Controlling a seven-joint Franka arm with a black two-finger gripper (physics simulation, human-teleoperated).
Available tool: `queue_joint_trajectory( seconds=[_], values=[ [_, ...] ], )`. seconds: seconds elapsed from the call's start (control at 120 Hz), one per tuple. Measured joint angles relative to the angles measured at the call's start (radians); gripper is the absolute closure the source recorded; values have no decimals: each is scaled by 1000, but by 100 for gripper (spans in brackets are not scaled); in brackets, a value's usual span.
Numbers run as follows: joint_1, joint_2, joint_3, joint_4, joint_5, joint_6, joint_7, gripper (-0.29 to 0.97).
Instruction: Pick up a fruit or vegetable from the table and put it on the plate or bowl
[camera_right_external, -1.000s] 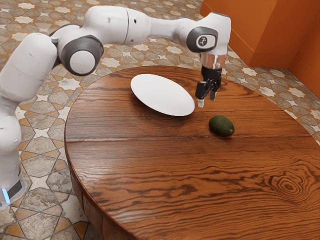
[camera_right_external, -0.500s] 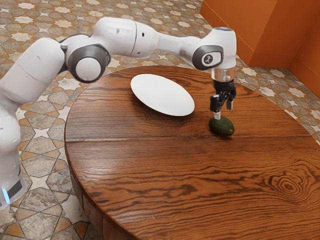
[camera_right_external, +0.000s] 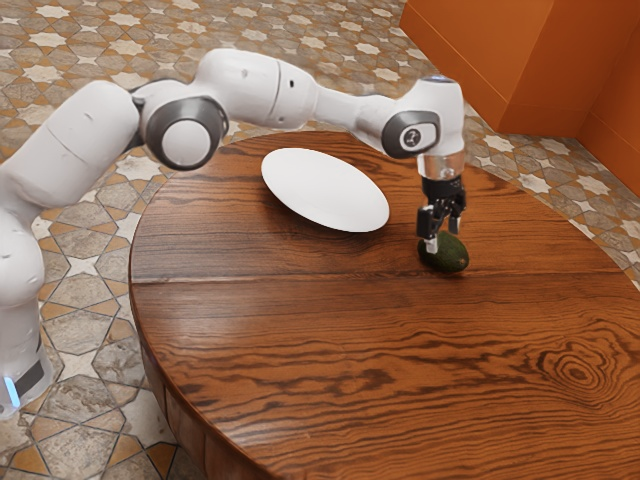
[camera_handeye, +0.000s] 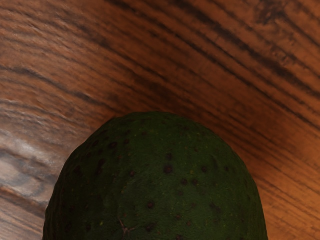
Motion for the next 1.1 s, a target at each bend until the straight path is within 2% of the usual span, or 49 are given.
queue_joint_trajectory(
  seconds=[0.383, 0.592, 0.717, 0.783, 0.833, 0.925, 1.008, 1.1],
  values=[
    [2, 97, 7, 91, 0, 63, 33, 0],
    [0, 106, 11, 102, -3, 76, 49, 28],
    [-11, 84, 32, 102, -6, 78, 58, 38],
    [-28, 30, 73, 79, -10, 78, 63, 40],
    [-53, -66, 130, -10, -16, 77, 66, 40],
    [-125, -281, 271, -228, -66, 77, 71, 39],
    [-136, -473, 375, -451, -113, 75, 77, 39],
    [-130, -544, 469, -535, -151, 67, 86, 39]
  ],
)
